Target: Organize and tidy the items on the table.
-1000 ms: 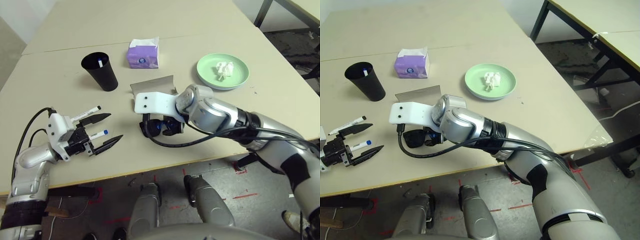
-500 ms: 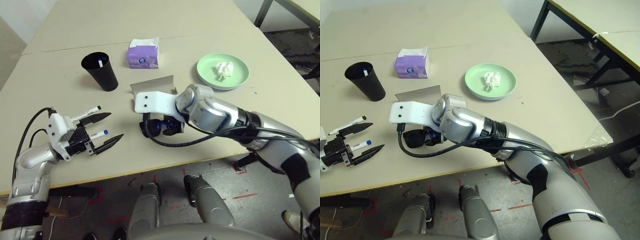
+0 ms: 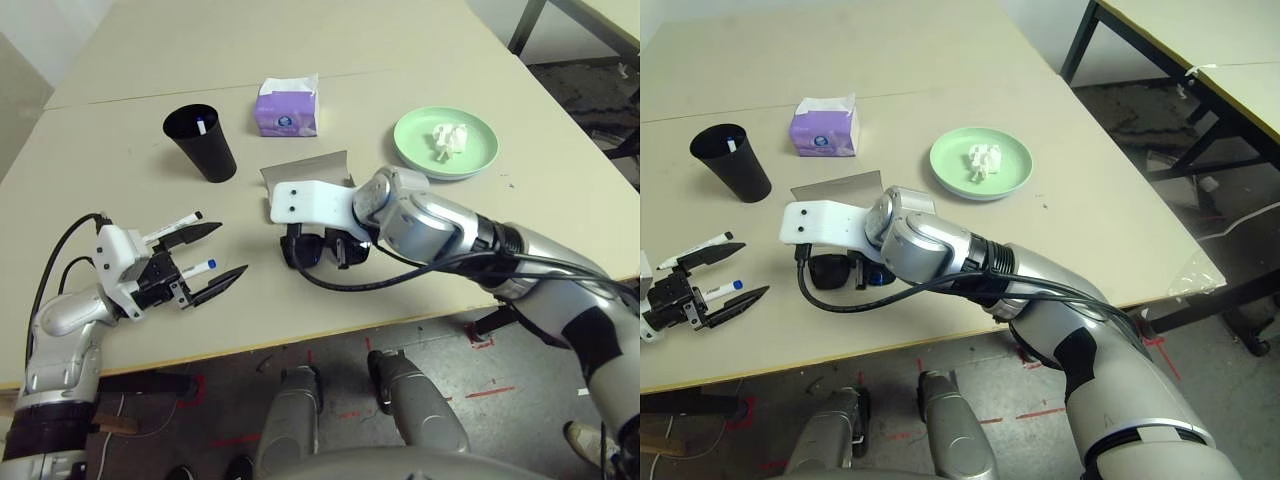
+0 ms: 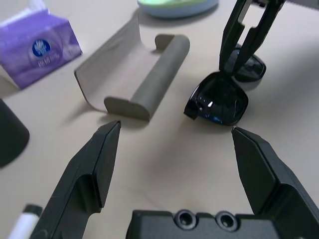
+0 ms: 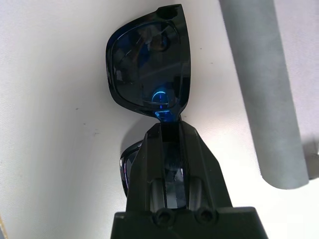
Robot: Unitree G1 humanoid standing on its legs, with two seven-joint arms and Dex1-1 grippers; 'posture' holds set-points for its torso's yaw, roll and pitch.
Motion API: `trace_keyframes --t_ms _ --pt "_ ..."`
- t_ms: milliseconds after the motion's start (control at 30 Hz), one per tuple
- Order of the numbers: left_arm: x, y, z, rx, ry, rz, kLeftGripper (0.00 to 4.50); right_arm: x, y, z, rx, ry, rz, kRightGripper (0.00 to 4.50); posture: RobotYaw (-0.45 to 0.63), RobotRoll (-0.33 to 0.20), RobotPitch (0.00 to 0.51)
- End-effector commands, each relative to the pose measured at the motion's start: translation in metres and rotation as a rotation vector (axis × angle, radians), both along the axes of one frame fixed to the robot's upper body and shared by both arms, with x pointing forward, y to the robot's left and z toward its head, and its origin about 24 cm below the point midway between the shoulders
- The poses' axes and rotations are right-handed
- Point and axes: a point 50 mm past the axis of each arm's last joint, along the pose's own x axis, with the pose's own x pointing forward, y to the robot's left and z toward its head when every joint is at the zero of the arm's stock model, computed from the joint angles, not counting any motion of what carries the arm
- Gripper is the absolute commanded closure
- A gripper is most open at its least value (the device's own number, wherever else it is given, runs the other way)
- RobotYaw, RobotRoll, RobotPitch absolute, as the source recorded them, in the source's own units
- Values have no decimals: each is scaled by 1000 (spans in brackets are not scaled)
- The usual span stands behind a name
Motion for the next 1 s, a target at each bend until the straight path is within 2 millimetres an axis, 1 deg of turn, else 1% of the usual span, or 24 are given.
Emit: trace_keyframes --t_ms 33,200,267,333,400,533,667,800,900,1000 --pt "-1 0 0 2 3 -1 0 3 -4 2 16 -5 -19 4362 -110 0 182" --pt "0 0 -2 1 8 1 0 2 -5 4 12 0 -10 4362 -112 0 182" --pt "0 0 -3 0 9 3 0 2 -7 9 -13 -27 15 4363 -115 0 179" --pt "0 1 -3 -1 11 7 0 1 -7 20 -27 -61 52 4362 -115 0 179" --pt "0 1 -4 -1 16 8 0 -1 -2 36 -35 -118 116 4363 -120 0 177" --pt "0 3 -5 -1 18 13 0 0 6 52 -47 -192 204 4362 -114 0 174" --pt "-2 4 -4 -1 16 19 0 14 19 62 -44 -276 249 4362 -105 0 173" --pt "-4 3 -4 -2 15 24 0 30 33 61 -36 -340 284 4362 -89 0 178" --pt "-6 3 -4 -2 15 30 0 42 37 58 -49 -373 298 4362 -81 0 182" --pt "-8 4 -3 0 19 37 0 56 37 60 -64 -406 287 4362 -75 0 189"
